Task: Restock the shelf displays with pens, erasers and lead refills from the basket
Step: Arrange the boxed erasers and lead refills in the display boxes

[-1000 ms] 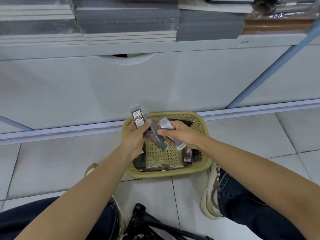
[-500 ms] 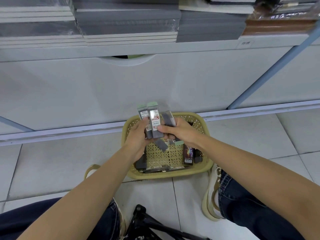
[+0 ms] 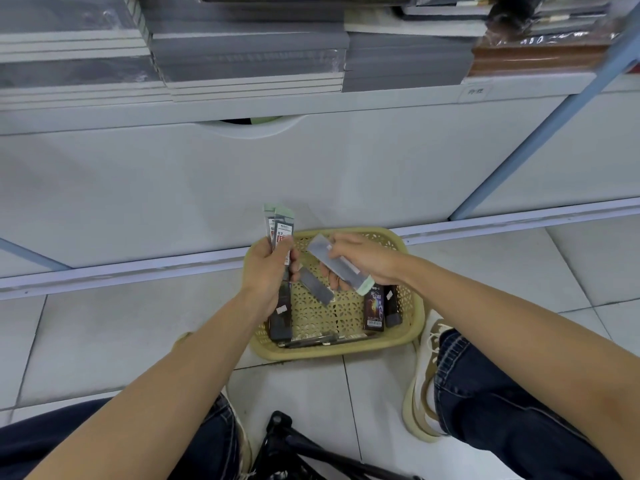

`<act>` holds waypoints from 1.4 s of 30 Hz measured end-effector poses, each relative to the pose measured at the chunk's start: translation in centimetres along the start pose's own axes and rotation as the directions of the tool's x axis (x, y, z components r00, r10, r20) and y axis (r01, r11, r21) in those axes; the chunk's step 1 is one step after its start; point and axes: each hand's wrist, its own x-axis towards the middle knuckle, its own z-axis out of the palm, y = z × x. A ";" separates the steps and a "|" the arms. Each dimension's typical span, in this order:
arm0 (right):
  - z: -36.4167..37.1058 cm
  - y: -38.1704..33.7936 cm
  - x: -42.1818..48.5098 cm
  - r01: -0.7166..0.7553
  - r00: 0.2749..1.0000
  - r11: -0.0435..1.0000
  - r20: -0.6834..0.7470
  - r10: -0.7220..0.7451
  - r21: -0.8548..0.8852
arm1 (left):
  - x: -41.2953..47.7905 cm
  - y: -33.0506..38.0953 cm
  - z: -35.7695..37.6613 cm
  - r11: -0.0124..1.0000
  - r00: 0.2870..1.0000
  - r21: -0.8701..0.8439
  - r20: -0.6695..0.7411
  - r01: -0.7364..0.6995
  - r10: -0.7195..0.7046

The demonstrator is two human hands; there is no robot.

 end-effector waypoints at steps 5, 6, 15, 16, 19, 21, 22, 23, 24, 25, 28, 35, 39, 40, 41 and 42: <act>-0.9 -1.1 -0.5 0.173 0.985 0.969 0.020 -0.172 -0.177 | -0.5 0.8 0.1 0.990 0.973 0.133 0.215 0.055 -0.083; -1.3 -1.6 -0.8 0.206 0.978 0.952 0.024 -0.206 -0.228 | -0.6 1.2 0.2 0.991 0.963 0.107 0.248 0.085 -0.109; -3.7 -6.6 -4.4 0.243 0.950 0.755 -0.007 -0.311 -0.609 | -1.4 4.3 1.2 0.998 0.970 0.014 0.238 0.054 -0.056; -4.1 -7.2 -5.0 0.219 0.956 0.773 -0.030 -0.293 -0.595 | -1.6 4.8 1.2 0.999 0.973 0.021 0.229 0.030 -0.034; -5.1 -8.8 -6.7 0.202 0.938 0.892 -0.181 -0.295 -0.405 | -2.6 6.3 1.4 0.999 0.975 0.021 0.218 -0.032 0.027; -5.3 -9.7 -7.7 0.258 0.907 0.954 -0.302 -0.293 -0.150 | -3.6 7.4 2.0 0.996 0.969 0.016 0.233 -0.089 0.083; -5.2 -10.4 -8.1 0.295 0.891 0.954 -0.348 -0.293 -0.048 | -4.1 8.1 2.4 0.993 0.963 0.009 0.246 -0.120 0.115; -5.1 -11.1 -8.5 0.331 0.872 0.944 -0.386 -0.302 0.009 | -4.5 8.8 2.9 0.989 0.955 -0.005 0.259 -0.149 0.145; -5.1 -11.9 -8.9 0.365 0.848 0.931 -0.420 -0.322 0.023 | -4.9 9.7 3.4 0.985 0.947 -0.021 0.271 -0.174 0.173; -5.0 -12.8 -9.4 0.399 0.822 0.917 -0.446 -0.353 0.009 | -5.3 10.7 4.0 0.980 0.941 -0.033 0.277 -0.194 0.196; -5.2 -16.0 -11.4 0.480 0.758 0.875 -0.473 -0.450 -0.063 | -6.3 14.1 5.4 0.967 0.931 -0.044 0.261 -0.252 0.254; -6.2 -22.6 -17.4 0.495 0.769 0.796 -0.251 -0.588 -0.349 | -8.8 21.1 8.5 0.888 0.823 0.007 0.380 -0.460 0.423; -8.1 -26.3 -21.2 0.582 0.628 0.701 -0.320 -0.709 -0.411 | -10.1 25.0 11.7 0.834 0.723 -0.021 0.487 -0.552 0.491; -8.7 -27.4 -22.4 0.585 0.583 0.674 -0.344 -0.736 -0.452 | -10.3 26.0 12.5 0.821 0.702 -0.040 0.495 -0.570 0.512; -9.5 -28.4 -23.5 0.591 0.526 0.643 -0.371 -0.765 -0.488 | -10.4 27.0 13.4 0.805 0.681 -0.057 0.498 -0.591 0.536; -10.4 -29.4 -24.6 0.608 0.456 0.607 -0.401 -0.794 -0.512 | -10.5 27.9 14.2 0.788 0.663 -0.072 0.498 -0.611 0.559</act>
